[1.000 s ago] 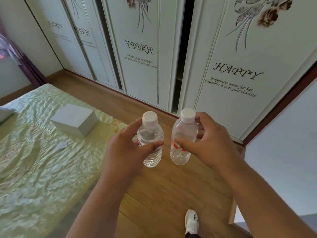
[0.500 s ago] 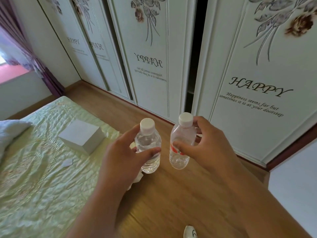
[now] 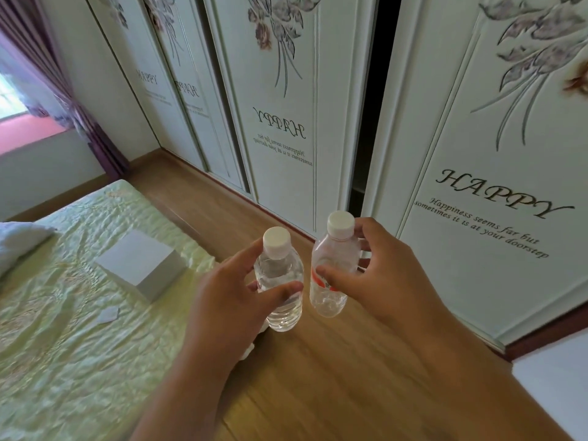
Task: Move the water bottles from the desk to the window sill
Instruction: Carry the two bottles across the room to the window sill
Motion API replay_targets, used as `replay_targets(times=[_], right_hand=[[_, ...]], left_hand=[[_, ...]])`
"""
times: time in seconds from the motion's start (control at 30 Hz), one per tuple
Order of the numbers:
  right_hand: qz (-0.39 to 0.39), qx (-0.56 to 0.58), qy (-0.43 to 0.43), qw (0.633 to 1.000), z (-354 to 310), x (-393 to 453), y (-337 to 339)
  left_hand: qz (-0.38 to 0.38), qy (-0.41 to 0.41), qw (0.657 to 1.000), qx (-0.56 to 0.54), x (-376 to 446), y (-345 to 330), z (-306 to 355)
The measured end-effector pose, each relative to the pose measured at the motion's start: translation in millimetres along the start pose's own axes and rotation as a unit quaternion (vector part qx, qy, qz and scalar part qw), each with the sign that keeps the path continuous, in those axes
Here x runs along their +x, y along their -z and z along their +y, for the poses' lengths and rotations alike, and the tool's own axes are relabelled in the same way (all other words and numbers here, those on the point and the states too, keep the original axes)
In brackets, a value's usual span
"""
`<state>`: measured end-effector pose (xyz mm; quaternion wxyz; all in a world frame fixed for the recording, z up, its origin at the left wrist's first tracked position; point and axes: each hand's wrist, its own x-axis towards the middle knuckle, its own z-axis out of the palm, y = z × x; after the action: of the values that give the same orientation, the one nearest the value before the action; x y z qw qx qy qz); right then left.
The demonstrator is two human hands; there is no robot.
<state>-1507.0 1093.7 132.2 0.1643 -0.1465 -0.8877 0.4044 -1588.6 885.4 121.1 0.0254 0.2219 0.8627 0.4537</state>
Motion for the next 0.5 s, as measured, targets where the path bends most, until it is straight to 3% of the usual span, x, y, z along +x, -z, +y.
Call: replay_targets(times=[0.5], right_hand=[[0.030, -0.054, -0.066, 0.996, 25.6, 137.9, -18.7]], left_hand=[[-0.053, 0.001, 0.997, -0.050, 167.7, -29.0, -43.3]])
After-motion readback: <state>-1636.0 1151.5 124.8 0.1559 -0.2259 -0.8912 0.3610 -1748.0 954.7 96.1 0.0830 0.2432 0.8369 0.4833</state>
